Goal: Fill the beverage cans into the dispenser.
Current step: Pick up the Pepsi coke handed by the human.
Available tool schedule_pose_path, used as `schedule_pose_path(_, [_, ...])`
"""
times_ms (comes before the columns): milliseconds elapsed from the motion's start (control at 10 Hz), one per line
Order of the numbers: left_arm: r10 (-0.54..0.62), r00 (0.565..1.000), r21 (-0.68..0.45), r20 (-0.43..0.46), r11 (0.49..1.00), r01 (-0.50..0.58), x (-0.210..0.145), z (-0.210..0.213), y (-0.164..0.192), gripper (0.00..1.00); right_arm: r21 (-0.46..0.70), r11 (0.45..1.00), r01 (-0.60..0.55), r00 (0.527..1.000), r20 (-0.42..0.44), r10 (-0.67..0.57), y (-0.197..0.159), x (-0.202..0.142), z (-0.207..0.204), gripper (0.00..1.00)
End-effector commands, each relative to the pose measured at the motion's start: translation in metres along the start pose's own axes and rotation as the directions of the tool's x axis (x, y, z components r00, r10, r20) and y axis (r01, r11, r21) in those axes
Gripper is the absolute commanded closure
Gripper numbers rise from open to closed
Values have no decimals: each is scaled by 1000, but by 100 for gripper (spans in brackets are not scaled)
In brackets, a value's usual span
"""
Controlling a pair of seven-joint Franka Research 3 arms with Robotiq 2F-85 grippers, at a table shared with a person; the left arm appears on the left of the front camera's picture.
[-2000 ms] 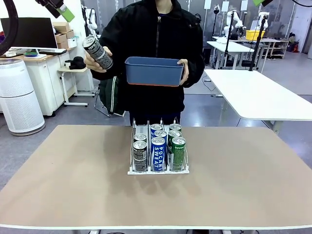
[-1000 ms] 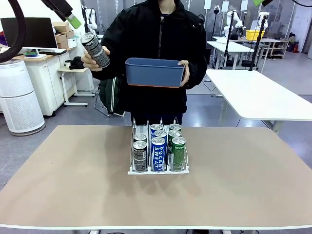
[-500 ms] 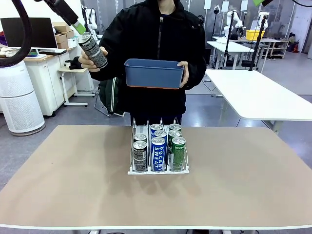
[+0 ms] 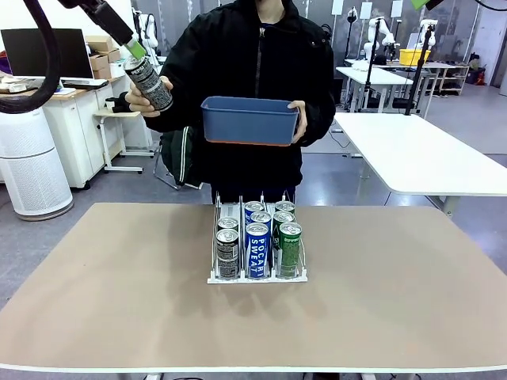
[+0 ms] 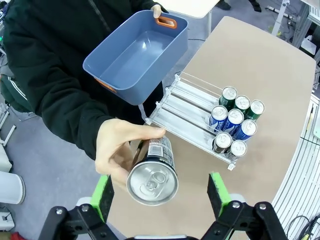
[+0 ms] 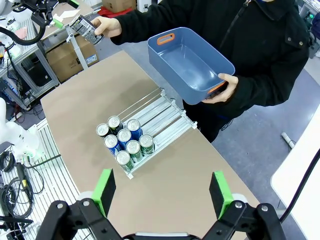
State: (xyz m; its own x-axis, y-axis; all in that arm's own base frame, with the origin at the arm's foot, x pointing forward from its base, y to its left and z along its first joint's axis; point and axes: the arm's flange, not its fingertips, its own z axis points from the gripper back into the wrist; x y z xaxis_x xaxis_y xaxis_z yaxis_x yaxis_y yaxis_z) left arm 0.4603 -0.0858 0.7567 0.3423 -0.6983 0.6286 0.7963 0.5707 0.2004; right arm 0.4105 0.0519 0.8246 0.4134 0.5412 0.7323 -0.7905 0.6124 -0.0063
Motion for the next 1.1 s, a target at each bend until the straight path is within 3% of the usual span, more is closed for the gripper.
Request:
schedule_pose_path(0, [-29, 999, -24, 25, 999, 29, -5, -5, 8, 0, 3, 1000, 2, 1000, 0, -2, 0, -1, -1, 0])
schedule_pose_path(1000, [-23, 1000, -41, -2, 999, 23, -21, -38, 20, 0, 3, 1000, 2, 1000, 0, -2, 0, -1, -1, 0])
